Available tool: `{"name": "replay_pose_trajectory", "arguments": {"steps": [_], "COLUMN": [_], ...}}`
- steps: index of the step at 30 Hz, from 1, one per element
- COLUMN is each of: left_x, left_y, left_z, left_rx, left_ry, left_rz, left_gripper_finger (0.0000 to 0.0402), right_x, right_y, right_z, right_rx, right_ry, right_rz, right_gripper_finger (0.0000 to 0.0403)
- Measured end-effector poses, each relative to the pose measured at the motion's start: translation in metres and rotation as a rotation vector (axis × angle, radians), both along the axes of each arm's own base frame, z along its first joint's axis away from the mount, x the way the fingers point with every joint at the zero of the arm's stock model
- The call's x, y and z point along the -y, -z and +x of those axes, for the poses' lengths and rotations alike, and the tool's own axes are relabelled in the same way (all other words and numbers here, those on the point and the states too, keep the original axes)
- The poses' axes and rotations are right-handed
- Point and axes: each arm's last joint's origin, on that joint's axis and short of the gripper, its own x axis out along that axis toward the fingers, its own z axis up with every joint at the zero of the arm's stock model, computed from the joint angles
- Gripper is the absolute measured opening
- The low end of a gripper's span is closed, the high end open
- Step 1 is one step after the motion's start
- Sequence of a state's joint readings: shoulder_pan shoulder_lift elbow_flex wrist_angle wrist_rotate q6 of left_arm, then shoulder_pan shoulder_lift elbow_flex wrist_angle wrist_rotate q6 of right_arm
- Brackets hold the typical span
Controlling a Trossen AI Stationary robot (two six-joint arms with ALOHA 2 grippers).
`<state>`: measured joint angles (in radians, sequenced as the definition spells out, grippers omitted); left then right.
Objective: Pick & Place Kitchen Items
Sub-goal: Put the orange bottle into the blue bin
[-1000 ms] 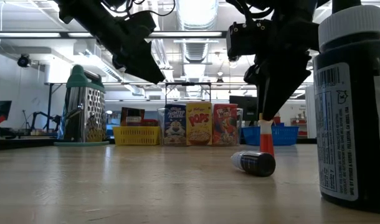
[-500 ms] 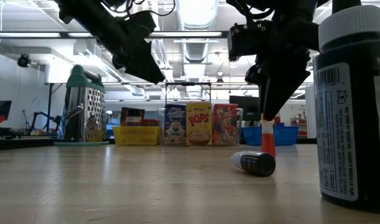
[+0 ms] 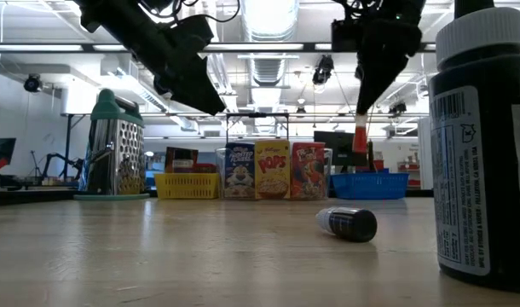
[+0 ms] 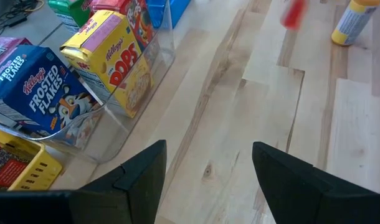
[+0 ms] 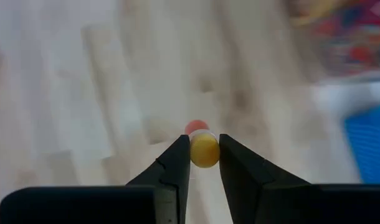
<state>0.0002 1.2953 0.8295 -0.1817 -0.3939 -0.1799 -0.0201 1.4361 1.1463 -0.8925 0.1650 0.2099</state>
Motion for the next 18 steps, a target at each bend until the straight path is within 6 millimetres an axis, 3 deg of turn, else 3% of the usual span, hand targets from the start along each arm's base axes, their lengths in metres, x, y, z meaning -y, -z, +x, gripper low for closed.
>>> {"name": "replay_pose_trajectory", "arguments": {"steps": [7, 13, 18], "left_x": [0.0, 0.0, 0.0], "left_y": [0.0, 0.0, 0.0], "left_z": [0.0, 0.0, 0.0], "left_rx": [0.0, 0.001, 0.001], "left_ry": [0.0, 0.0, 0.0], "left_rz": [0.0, 0.0, 0.0], "left_gripper_finger": [0.0243, 0.0243, 0.0243], "right_x": [0.067, 0.123, 0.162], "right_y": [-0.022, -0.015, -0.001], "right_z": [-0.035, -0.056, -0.058], "right_rx": [0.088, 0.114, 0.138], "right_ry": [0.188, 0.349, 0.399], "right_rz": [-0.078, -0.115, -0.095], "right_gripper_finger": [0.0065, 0.0072, 0.0065]}}
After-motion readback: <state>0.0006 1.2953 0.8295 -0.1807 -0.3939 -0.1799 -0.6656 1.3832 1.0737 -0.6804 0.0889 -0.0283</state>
